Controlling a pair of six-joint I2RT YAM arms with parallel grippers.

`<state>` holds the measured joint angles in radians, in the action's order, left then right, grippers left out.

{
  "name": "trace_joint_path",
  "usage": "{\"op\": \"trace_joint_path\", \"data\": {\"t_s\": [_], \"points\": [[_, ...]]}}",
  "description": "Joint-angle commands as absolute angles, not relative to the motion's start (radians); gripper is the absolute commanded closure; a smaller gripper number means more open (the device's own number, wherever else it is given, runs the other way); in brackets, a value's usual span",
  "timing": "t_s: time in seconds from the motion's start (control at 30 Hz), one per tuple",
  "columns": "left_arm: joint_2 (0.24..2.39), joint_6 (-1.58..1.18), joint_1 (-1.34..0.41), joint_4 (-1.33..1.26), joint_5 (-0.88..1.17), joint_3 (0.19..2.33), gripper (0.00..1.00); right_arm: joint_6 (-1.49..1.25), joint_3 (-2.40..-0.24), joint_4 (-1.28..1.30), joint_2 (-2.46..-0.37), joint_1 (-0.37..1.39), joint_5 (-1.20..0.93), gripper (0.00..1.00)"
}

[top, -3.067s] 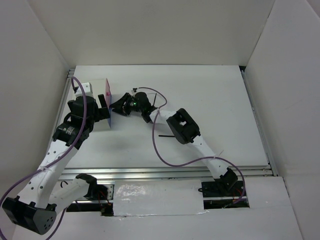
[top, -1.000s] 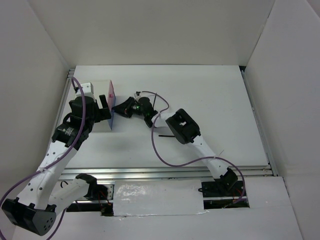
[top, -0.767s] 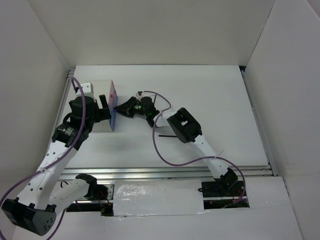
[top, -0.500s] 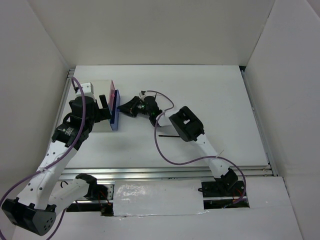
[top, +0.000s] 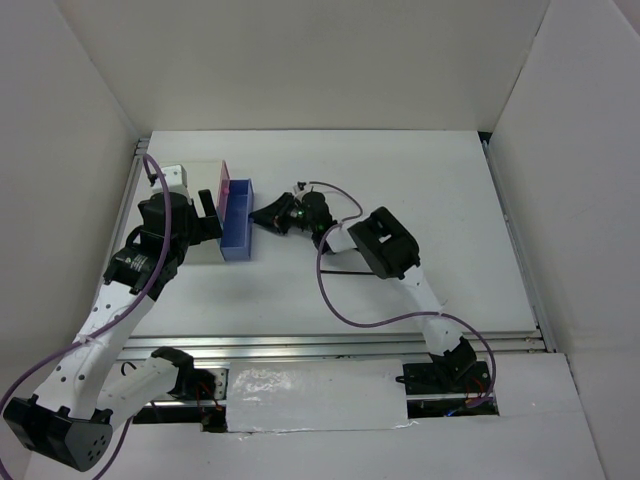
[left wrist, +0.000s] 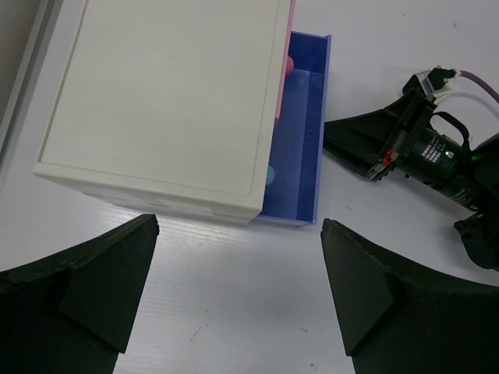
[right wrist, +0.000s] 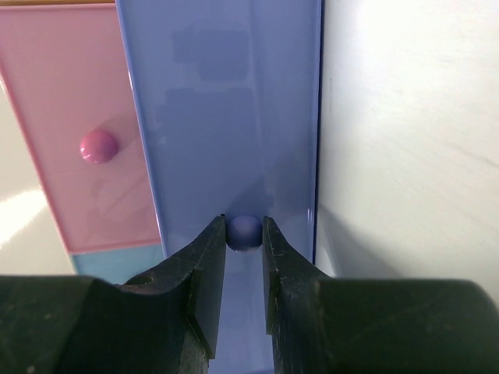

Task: Organize the makeup

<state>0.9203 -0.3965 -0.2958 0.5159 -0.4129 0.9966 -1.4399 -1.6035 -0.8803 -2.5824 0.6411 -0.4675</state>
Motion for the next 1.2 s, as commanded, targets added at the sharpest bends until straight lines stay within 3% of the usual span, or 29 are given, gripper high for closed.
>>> {"op": "trace_joint_path", "data": {"t_s": [0.0, 0.23, 0.3, 0.37, 0.47, 0.7, 0.9, 0.93, 1.17], "points": [[0.913, -0.393, -0.291, 0.480, -0.402, 1.028, 0.01, -1.416, -1.546, -0.983, -2.473, 0.614, -0.468, 0.91], [0.914, -0.391, -0.291, 0.482, -0.402, 1.028, 0.00, -1.408, -1.457, -1.029, -2.431, 0.588, -0.483, 0.91], [0.917, -0.390, -0.290, 0.480, -0.399, 1.028, 0.01, -1.401, -1.451, -1.042, -2.425, 0.583, -0.500, 0.80], [0.919, -0.385, -0.291, 0.480, -0.393, 1.028, 0.01, -1.393, -1.440, -1.039, -2.407, 0.583, -0.505, 0.57], [0.931, -0.379, -0.291, 0.480, -0.377, 1.029, 0.01, -1.347, -1.427, -1.005, -2.367, 0.578, -0.506, 0.38], [0.950, -0.367, -0.291, 0.476, -0.333, 1.034, 0.01, -1.302, -1.342, -0.963, -2.249, 0.554, -0.509, 0.30], [1.037, -0.365, -0.285, 0.482, -0.128, 1.094, 0.01, -1.233, -1.198, -0.895, -2.076, 0.502, -0.505, 0.14], [1.052, -0.376, -0.285, 0.474, -0.089, 1.104, 0.01, -1.192, -1.171, -0.834, -2.022, 0.491, -0.489, 0.10], [1.190, -0.416, -0.323, 0.425, 0.025, 1.219, 0.01, -1.072, -1.016, -0.482, -1.723, 0.428, -0.358, 0.07]]}}
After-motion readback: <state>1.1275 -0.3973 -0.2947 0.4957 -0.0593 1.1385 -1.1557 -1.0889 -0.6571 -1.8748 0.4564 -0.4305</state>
